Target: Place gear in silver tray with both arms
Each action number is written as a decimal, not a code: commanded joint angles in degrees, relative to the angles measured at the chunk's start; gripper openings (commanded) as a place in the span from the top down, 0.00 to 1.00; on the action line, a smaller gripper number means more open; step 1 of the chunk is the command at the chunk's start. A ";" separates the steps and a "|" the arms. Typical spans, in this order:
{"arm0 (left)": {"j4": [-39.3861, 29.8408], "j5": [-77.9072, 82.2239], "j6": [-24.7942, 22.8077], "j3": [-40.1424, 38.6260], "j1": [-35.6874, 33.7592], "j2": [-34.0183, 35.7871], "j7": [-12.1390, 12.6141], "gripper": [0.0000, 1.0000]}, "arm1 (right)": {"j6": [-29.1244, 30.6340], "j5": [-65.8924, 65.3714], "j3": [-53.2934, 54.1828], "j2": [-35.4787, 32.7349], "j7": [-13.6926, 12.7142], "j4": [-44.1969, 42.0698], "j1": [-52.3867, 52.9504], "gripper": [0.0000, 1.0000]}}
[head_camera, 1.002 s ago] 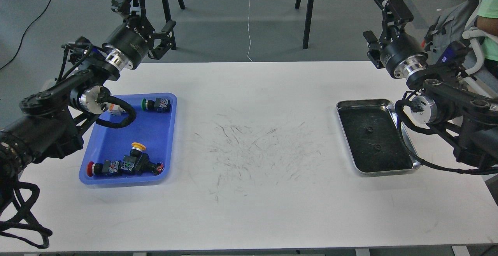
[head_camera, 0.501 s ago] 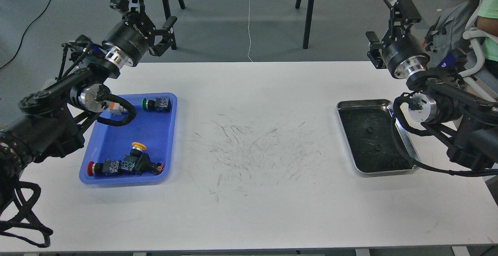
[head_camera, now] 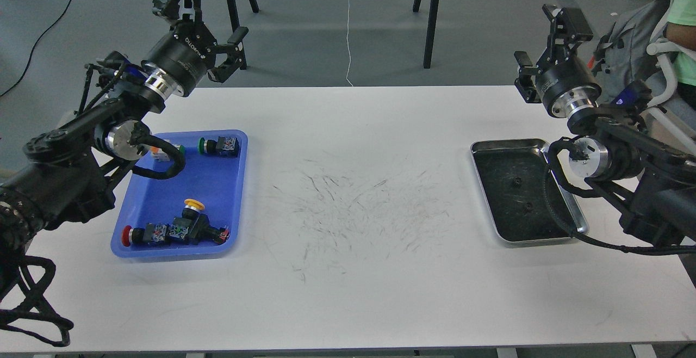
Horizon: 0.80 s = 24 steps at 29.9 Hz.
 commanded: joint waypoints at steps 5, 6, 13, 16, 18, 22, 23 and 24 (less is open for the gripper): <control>0.02 0.28 0.15 0.08 0.05 -0.19 0.00 0.00 | -0.08 0.00 -0.02 0.87 0.00 -0.07 0.03 0.01; 0.02 0.28 -0.03 0.08 0.05 -0.19 0.00 0.00 | -0.08 0.00 -0.02 0.87 0.00 -0.07 0.03 0.01; 0.11 0.37 -0.03 0.17 0.05 -0.19 0.00 0.00 | -1.31 -0.70 -0.99 0.96 0.00 0.28 0.02 0.01; 0.11 0.37 -0.03 0.17 0.05 -0.28 0.00 0.00 | -4.64 -2.11 -1.43 0.96 0.00 0.19 -0.06 0.01; 0.11 0.37 0.06 0.17 -0.03 -0.19 0.00 0.00 | -4.74 -2.47 -0.65 0.96 0.00 -0.51 -0.06 0.01; 0.11 0.37 0.15 0.17 -0.04 -0.19 0.00 0.00 | -3.77 -2.38 -0.64 1.05 0.00 -0.59 -0.24 0.01; 0.11 0.37 0.15 0.17 -0.04 -0.19 0.00 0.00 | -3.86 -2.46 -0.64 1.13 0.00 -0.51 -0.15 0.01; 0.11 0.37 0.23 0.17 -0.04 -0.19 0.00 0.00 | -3.86 -2.46 -0.73 1.22 0.00 -0.34 -0.06 0.01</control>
